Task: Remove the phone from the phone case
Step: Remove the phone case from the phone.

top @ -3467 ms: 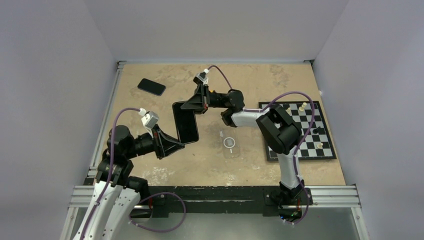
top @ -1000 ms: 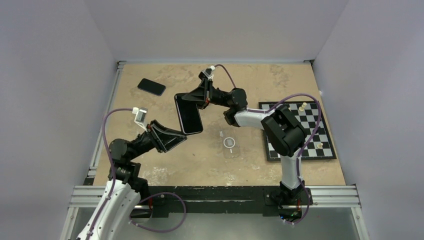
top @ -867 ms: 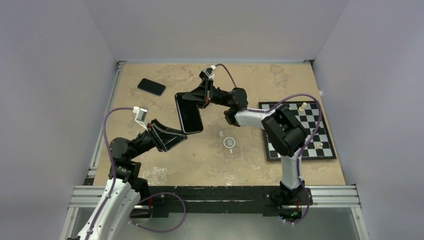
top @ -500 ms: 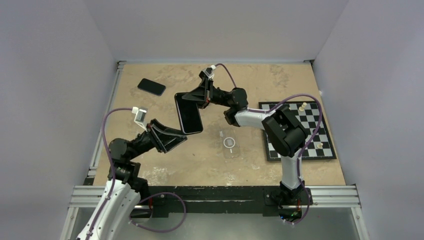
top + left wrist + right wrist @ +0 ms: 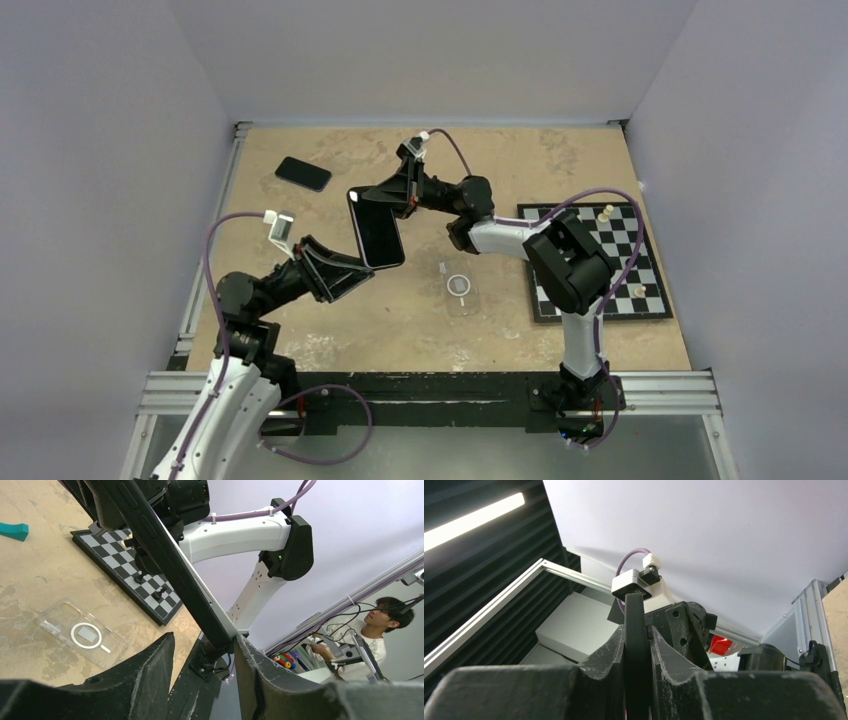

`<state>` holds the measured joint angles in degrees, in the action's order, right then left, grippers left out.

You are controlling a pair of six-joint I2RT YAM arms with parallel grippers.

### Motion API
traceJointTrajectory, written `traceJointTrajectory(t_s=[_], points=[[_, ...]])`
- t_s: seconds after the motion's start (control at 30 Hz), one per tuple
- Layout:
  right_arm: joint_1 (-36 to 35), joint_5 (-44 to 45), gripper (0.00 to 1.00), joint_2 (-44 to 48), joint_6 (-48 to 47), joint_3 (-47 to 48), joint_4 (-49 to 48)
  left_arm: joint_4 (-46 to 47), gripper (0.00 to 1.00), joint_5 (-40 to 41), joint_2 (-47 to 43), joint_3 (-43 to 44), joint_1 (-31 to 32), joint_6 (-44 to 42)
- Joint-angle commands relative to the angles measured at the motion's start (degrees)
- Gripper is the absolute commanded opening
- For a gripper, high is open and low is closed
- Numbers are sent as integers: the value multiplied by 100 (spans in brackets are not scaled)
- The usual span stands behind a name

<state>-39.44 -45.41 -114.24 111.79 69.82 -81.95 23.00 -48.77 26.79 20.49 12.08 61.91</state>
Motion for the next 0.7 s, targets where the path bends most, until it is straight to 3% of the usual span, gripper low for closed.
traceJointTrajectory(t_s=[0.0,0.07,0.37,0.67], points=[[-81,279,0,466,1,140,-183,-313,47,163,-59,277,1,-316],[-83,299,0,508,-1,132,-158,-697,40,298,-128,315,-3,-529],[-112,385,0,741,255,81,-350,-3125,26,1505,-119,774,-1,-1756],[-178,458,0,840,458,153,-575,-3238,17,1908,186,709,-3,-1711]])
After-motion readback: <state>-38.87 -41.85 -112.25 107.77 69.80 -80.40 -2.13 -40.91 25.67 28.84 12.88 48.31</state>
